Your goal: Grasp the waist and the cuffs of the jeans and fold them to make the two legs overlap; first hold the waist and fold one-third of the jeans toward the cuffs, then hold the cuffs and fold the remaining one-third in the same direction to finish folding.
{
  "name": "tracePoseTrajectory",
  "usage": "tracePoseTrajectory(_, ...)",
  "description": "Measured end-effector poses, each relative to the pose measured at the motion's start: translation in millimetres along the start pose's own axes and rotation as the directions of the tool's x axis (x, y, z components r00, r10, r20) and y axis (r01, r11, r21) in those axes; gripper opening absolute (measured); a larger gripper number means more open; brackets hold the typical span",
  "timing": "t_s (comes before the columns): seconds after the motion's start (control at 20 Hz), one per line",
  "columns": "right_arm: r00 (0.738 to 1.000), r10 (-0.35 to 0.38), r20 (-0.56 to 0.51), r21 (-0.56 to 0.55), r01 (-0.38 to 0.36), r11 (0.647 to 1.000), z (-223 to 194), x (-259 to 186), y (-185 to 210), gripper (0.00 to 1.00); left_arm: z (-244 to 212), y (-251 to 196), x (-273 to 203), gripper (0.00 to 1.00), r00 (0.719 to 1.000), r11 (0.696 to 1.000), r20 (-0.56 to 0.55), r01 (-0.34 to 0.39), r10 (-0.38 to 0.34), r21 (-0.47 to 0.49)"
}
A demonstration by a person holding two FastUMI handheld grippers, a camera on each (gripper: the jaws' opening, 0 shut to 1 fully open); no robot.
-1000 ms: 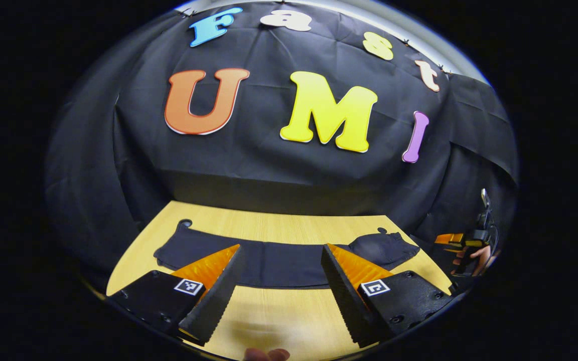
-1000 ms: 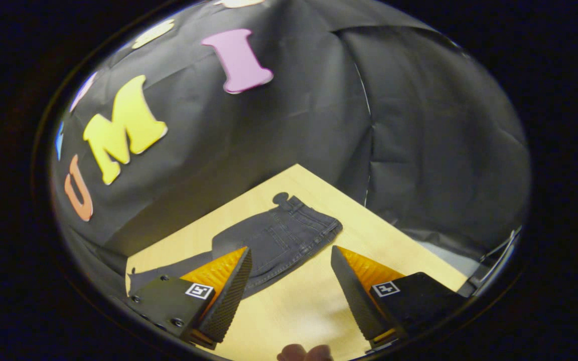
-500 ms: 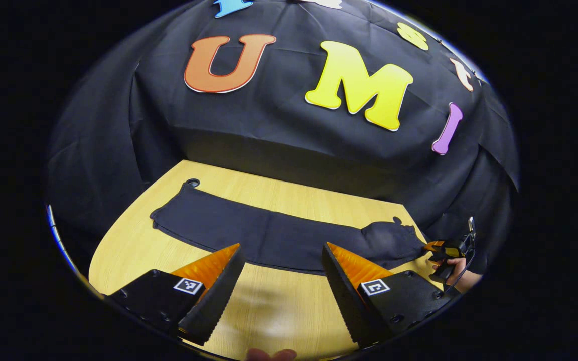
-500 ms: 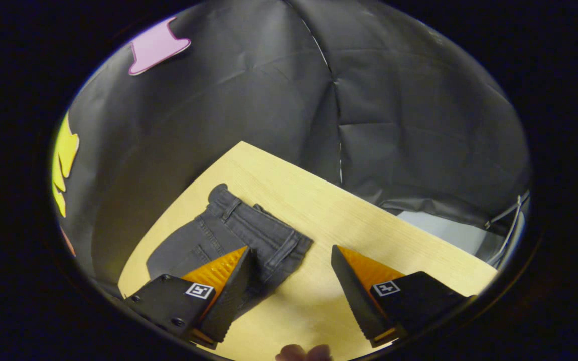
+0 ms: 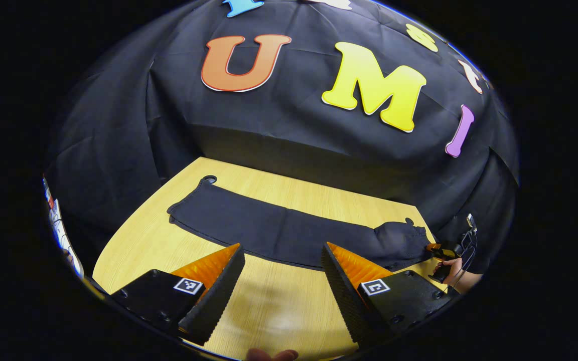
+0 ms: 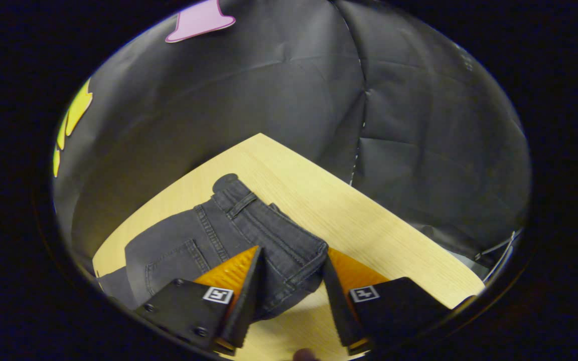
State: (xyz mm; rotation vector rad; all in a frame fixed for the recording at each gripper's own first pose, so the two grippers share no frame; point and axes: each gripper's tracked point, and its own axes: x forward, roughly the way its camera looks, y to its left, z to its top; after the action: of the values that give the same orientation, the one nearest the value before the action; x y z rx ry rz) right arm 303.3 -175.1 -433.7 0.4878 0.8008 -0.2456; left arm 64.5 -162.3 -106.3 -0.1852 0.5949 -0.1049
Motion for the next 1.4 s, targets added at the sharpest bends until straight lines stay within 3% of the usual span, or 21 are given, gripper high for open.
tracePoseTrajectory(0.1, 1.000, 0.005, 0.020, 0.002, -0.005, 1.000, 13, -8, 0, 0.49, -1, 12, -6, 0.98, 1.000, 1.000, 0.005, -0.017, 0.017, -0.017)
tracePoseTrajectory(0.2, 1.000, -0.006, 0.018, -0.021, 0.007, 1.000, 19, -23, 7, 0.20, 0, 25, -11, 0.99, 0.999, 0.999, 0.016, -0.032, 0.033, -0.037)
tracePoseTrajectory(0.35, 0.998, 0.028, 0.060, -0.072, -0.024, 0.997, 43, -51, 38, 0.07, 2, 44, -18, 0.98, 0.998, 0.996, 0.041, -0.048, 0.051, -0.079)
tracePoseTrajectory(0.5, 0.987, 0.112, 0.113, -0.187, -0.089, 0.978, 59, -95, 87, 0.03, 3, 60, -27, 0.99, 0.996, 0.992, 0.065, -0.053, 0.061, -0.116)
tracePoseTrajectory(0.55, 0.980, 0.147, 0.133, -0.243, -0.112, 0.964, 60, -114, 111, 0.11, 4, 66, -31, 0.99, 0.995, 0.991, 0.074, -0.055, 0.064, -0.126)
tracePoseTrajectory(0.6, 0.973, 0.181, 0.143, -0.303, -0.131, 0.944, 58, -136, 138, 0.02, 3, 74, -35, 0.99, 0.994, 0.989, 0.083, -0.058, 0.070, -0.135)
tracePoseTrajectory(0.75, 0.943, 0.295, 0.153, -0.451, -0.199, 0.870, 48, -220, 226, 0.07, 3, 99, -49, 0.98, 0.990, 0.985, 0.104, -0.079, 0.096, -0.154)
tracePoseTrajectory(0.8, 0.931, 0.336, 0.144, -0.481, -0.231, 0.846, 49, -248, 244, 0.02, 4, 107, -53, 0.98, 0.988, 0.983, 0.114, -0.087, 0.106, -0.161)
tracePoseTrajectory(0.85, 0.918, 0.375, 0.131, -0.505, -0.264, 0.822, 46, -274, 267, 0.07, 6, 113, -56, 0.98, 0.985, 0.981, 0.123, -0.101, 0.122, -0.169)
tracePoseTrajectory(1.05, 0.859, 0.506, 0.084, -0.566, -0.376, 0.733, 47, -365, 326, 0.06, -1, 155, -89, 0.98, 0.971, 0.962, 0.136, -0.163, 0.195, -0.218)
tracePoseTrajectory(1.15, 0.832, 0.553, 0.044, -0.577, -0.431, 0.694, 46, -383, 324, 0.06, -4, 173, -101, 0.98, 0.964, 0.951, 0.125, -0.198, 0.232, -0.237)
tracePoseTrajectory(1.2, 0.825, 0.565, 0.013, -0.586, -0.452, 0.673, 54, -362, 290, 0.03, -4, 181, -107, 0.98, 0.961, 0.946, 0.129, -0.210, 0.247, -0.246)
tracePoseTrajectory(1.25, 0.822, 0.569, -0.020, -0.599, -0.466, 0.651, 50, -365, 284, 0.02, -2, 181, -100, 0.98, 0.957, 0.942, 0.133, -0.219, 0.258, -0.255)
tracePoseTrajectory(1.4, 0.844, 0.532, -0.069, -0.648, -0.443, 0.619, 41, -360, 250, 0.06, -1, 194, -115, 0.98, 0.946, 0.929, 0.143, -0.245, 0.292, -0.276)
